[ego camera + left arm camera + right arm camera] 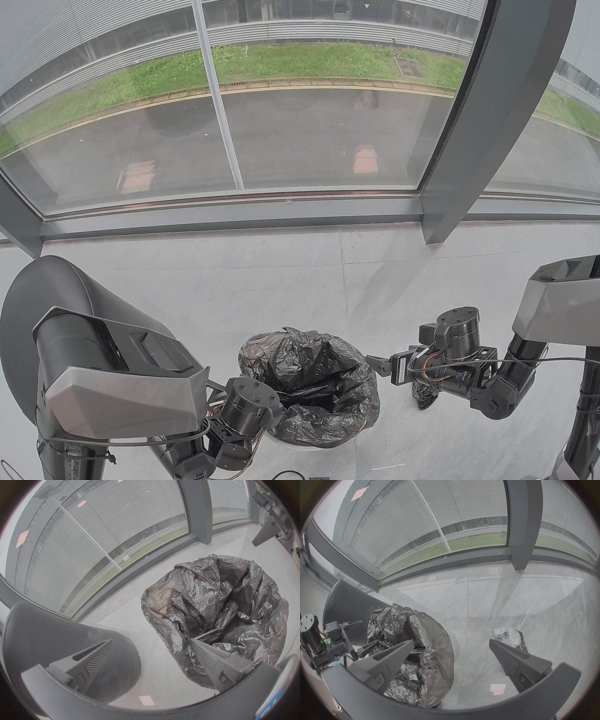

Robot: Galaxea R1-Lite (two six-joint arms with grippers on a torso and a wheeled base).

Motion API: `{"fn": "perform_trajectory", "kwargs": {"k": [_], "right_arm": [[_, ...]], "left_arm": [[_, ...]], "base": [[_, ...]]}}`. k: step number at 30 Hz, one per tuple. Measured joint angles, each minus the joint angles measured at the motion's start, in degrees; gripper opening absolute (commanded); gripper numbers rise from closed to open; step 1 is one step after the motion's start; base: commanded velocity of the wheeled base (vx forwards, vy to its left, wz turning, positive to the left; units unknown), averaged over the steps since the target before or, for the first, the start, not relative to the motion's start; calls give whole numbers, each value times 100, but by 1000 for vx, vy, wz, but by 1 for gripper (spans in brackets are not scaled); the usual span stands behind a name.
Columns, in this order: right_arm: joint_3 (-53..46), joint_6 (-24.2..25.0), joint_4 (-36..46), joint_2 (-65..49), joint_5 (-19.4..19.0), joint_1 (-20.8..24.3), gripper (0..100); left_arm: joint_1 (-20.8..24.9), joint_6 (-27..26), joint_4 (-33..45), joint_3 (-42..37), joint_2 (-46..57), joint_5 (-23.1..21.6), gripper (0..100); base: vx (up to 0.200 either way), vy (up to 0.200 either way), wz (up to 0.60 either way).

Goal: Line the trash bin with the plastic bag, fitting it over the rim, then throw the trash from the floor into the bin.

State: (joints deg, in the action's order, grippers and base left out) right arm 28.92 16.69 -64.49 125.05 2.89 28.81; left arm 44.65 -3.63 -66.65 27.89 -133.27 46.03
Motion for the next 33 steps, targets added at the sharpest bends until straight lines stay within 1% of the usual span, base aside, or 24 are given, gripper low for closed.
{"fn": "perform_trajectory", "kwargs": {"k": [12,24,33], "right_arm": [[2,-7,1,11,1,0,100],[11,-5,0,11,0,0,100],[7,-2,0,11,4,0,100]], "left_arm": [[-67,-9,-139,-304,282,17,100],[-325,-24,-156,-505,328,24,100],[-371,-63,-519,-662,278,20,100]], "base": [[0,0,0],[0,0,0],[0,0,0]]}}
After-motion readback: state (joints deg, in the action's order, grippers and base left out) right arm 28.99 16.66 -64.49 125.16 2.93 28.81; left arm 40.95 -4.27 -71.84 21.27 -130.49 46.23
